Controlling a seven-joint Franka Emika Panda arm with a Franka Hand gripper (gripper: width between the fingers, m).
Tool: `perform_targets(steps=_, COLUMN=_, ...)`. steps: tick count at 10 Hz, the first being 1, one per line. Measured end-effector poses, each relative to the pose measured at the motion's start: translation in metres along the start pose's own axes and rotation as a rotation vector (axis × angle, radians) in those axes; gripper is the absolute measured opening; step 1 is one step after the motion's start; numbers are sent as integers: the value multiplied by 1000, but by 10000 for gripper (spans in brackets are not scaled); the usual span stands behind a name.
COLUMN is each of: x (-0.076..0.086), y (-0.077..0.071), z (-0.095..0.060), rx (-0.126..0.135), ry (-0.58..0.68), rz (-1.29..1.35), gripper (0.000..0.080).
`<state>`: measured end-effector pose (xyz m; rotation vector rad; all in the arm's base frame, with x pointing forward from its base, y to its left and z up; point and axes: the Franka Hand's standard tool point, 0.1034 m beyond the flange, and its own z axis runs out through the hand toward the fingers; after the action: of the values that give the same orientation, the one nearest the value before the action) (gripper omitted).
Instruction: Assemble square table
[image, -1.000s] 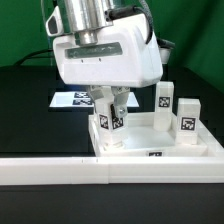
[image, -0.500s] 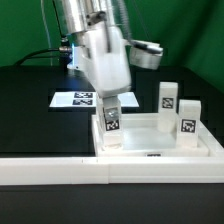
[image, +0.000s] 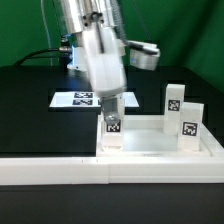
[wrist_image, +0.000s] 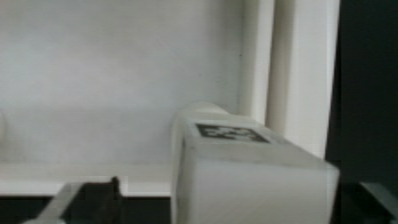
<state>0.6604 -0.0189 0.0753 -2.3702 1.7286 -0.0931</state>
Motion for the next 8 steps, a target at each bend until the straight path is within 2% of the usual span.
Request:
perform_targets(steps=1, x=-2, y=-2, z=1, rx=4, ry=8, rz=-118, gripper=627)
perform_targets(steps=2, x=0, y=-1, z=1, rx=3, ry=9, rz=-163, gripper=643)
perform_targets(steps=6, x=1, y=-2, z=0, rx=-9, ry=20, rz=-475, gripper=649)
perform_targets(steps=8, x=-15, y=-8, z=3, rx=-48, ry=10, rz=-825, gripper=649)
